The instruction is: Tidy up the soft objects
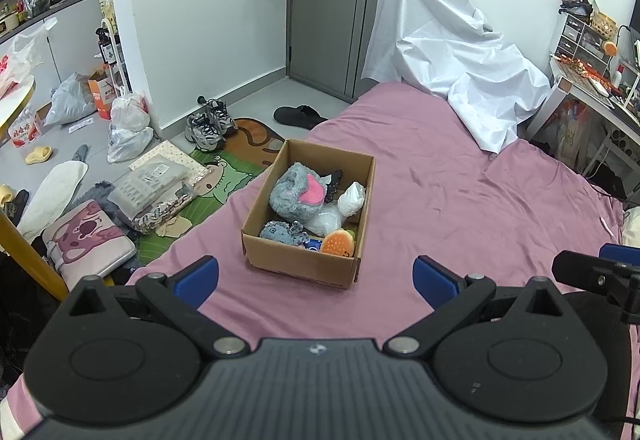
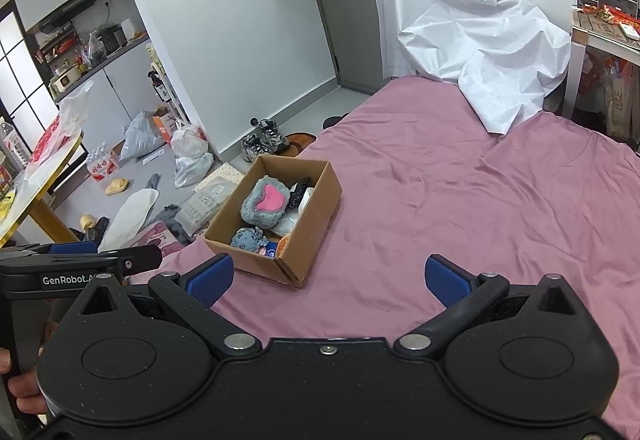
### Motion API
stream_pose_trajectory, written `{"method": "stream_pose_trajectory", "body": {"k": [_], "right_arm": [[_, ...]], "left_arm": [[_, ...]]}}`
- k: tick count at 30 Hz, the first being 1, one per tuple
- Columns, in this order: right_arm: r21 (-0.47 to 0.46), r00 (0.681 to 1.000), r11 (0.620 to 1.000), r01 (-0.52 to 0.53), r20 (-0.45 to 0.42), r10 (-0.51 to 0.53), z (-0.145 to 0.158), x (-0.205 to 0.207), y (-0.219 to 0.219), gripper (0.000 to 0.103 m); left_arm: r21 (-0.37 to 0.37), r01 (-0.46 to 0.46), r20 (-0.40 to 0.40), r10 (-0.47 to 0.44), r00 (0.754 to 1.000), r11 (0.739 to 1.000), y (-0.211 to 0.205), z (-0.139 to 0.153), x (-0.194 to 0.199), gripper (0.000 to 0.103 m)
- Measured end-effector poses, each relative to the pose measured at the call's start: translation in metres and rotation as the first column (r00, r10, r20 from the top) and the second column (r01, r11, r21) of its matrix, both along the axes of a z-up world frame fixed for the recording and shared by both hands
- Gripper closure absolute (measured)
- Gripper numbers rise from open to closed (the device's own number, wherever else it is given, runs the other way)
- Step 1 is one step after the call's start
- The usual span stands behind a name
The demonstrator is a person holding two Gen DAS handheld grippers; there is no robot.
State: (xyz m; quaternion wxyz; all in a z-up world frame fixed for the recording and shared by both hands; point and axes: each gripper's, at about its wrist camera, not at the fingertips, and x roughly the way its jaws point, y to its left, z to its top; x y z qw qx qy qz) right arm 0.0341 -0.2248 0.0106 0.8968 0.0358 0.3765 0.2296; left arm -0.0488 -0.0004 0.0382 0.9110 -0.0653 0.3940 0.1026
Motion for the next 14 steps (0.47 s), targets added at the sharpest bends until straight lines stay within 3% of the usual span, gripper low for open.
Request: {"method": "stream_pose_trajectory", "body": {"k": [14], "right_arm": [[0.042,0.999,0.998,-0.043,0.017,0.042,-0.012,0.003,0.000,0.000]], "left_arm": [[0.008,-0.001,-0.021,0.002,1.000,1.000,-0.012,-0.016,0.017,0.001]]}}
